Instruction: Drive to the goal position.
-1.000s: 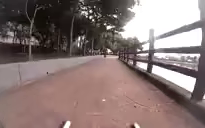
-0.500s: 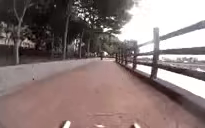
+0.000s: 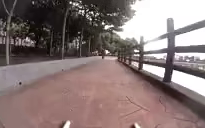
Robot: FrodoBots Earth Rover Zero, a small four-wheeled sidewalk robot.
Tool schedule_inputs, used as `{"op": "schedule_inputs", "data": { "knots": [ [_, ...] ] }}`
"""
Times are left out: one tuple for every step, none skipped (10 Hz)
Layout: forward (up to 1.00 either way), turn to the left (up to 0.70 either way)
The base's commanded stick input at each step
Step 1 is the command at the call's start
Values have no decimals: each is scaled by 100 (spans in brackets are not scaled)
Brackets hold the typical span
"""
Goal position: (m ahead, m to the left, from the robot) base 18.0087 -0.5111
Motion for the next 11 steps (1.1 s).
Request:
{"op": "schedule_inputs", "data": {
  "knots": [
    [100, -4],
    [100, -29],
    [100, -34],
    [100, -25],
    [100, 0],
    [100, 0],
    [100, 0],
    [100, 0],
    [100, 0],
    [100, -2],
    [100, -15]
  ]
}}
